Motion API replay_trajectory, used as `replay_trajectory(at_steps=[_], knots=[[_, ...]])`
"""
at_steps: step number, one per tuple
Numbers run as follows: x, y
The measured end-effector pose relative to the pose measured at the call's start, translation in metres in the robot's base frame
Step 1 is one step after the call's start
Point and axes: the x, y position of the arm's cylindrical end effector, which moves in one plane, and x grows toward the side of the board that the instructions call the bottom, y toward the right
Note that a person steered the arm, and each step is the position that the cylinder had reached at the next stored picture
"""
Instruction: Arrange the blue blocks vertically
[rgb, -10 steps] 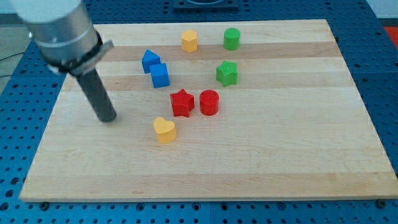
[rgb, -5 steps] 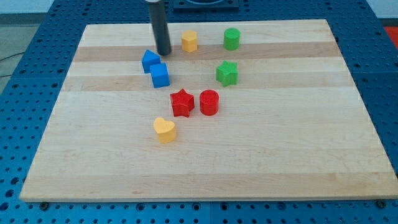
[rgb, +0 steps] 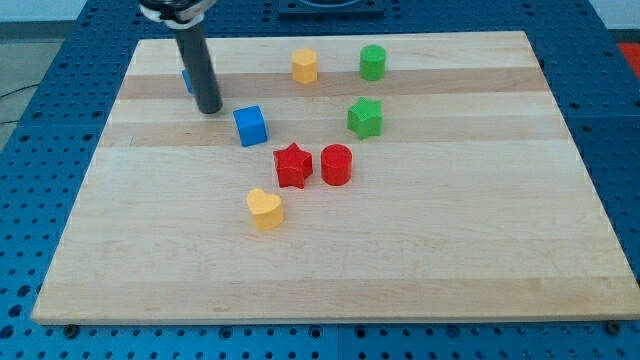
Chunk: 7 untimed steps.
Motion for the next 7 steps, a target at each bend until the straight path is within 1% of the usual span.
replay_trajectory(at_steps=[1, 2, 3, 4, 5, 6, 7], knots=[[-0.03, -0.017], [-0.048, 0.008], [-0.014, 0.018], [-0.015, 0.112], [0.013, 0.14], [0.059, 0.129], [0.053, 0.071]])
